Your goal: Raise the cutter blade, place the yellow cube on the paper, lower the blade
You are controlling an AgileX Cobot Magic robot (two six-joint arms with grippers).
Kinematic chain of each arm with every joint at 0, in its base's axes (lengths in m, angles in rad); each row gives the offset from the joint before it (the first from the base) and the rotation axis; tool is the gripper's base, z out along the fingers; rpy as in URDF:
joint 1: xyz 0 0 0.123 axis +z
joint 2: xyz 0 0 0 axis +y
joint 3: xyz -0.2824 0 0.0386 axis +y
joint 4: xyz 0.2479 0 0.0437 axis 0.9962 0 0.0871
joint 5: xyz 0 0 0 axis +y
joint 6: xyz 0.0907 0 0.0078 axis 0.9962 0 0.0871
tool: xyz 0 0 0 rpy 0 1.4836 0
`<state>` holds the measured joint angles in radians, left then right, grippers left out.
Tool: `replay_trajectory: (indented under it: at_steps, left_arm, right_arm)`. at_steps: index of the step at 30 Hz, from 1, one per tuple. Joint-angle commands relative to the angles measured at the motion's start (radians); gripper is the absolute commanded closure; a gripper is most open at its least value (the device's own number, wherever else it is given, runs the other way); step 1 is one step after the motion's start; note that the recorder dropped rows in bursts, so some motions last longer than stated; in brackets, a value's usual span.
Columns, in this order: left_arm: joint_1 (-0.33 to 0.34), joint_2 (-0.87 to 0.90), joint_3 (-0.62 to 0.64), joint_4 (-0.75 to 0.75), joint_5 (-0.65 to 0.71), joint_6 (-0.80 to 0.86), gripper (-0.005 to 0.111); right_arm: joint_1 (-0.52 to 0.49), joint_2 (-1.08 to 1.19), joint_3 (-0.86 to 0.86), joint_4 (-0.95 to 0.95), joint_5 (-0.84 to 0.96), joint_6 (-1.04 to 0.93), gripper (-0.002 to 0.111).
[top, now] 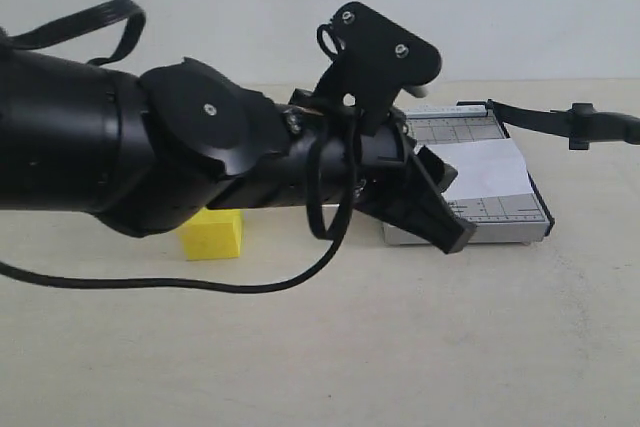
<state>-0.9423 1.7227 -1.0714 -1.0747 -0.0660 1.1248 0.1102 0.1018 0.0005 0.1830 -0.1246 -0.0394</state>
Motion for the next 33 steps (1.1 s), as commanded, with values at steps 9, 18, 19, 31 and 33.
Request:
replay_trajectory:
  at_steps: [9,18,19,31,33]
  left_arm:
    - [-0.018,0.296,-0.236,0.078,-0.199,0.018,0.063]
    - [-0.006,0.436,-0.296,0.080,-0.332,0.103,0.102]
    - [0.000,0.437,-0.298,0.080,-0.333,0.103,0.102]
    - [0.027,0.433,-0.316,0.061,-0.285,0.016,0.102]
    - [0.052,0.437,-0.338,0.043,-0.207,-0.011,0.102]
  right_arm:
    - [0.003,-0.003,0.000,-0.005,-0.013,0.000,0.109]
    - [0.003,-0.003,0.000,-0.005,-0.013,0.000,0.109]
    - [0.003,-0.003,0.000,-0.005,-0.013,0.000,0.109]
    - [0.003,-0.003,0.000,-0.008,-0.013,0.000,0.109]
    - [0.003,-0.003,0.000,-0.008,-0.013,0.000,0.109]
